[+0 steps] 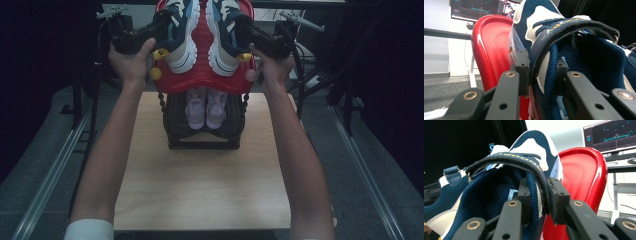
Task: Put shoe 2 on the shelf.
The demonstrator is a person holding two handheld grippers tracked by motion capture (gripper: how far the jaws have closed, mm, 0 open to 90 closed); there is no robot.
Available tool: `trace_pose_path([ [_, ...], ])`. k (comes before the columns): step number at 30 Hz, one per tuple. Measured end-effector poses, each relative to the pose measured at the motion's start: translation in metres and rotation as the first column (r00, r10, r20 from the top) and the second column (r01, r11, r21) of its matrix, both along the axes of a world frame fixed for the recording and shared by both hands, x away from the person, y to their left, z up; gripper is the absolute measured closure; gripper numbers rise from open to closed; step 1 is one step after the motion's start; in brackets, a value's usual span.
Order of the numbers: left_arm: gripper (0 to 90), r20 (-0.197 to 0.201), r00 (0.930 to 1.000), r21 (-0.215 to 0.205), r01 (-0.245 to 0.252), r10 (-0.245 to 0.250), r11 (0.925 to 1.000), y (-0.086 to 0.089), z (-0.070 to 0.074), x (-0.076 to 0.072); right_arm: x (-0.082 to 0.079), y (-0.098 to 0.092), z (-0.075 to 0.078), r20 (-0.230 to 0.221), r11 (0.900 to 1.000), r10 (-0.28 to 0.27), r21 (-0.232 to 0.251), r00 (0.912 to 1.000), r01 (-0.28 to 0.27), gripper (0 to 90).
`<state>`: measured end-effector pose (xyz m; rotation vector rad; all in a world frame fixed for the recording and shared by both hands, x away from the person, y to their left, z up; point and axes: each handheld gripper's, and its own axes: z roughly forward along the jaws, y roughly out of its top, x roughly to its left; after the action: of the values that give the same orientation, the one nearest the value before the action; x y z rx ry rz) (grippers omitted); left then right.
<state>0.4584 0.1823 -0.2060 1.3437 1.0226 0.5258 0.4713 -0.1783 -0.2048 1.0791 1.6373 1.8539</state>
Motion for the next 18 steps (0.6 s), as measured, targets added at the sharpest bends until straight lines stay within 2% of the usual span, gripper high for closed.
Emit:
trace_pose_path([
  [7,73.4,0.001,1.0,0.014,-0.006,0.006,0.9999,-0.005,-0.002,0.0,-0.001,0.011,-0.001,0.017,0.999,-0.024,-0.032,0.9996,0.024,72.3],
  [12,73.0,0.0,0.9999,0.03,-0.013,0.013,0.9995,-0.008,-0.004,0.001,-0.004,0.017,0.0,0.044,0.996,-0.036,-0.076,0.9984,0.039,70.8],
  [18,71.9,0.01,0.9998,0.039,-0.019,0.019,0.999,-0.011,-0.005,-0.001,-0.007,0.021,-0.001,0.061,0.995,-0.044,-0.082,0.9972,0.048,68.8],
])
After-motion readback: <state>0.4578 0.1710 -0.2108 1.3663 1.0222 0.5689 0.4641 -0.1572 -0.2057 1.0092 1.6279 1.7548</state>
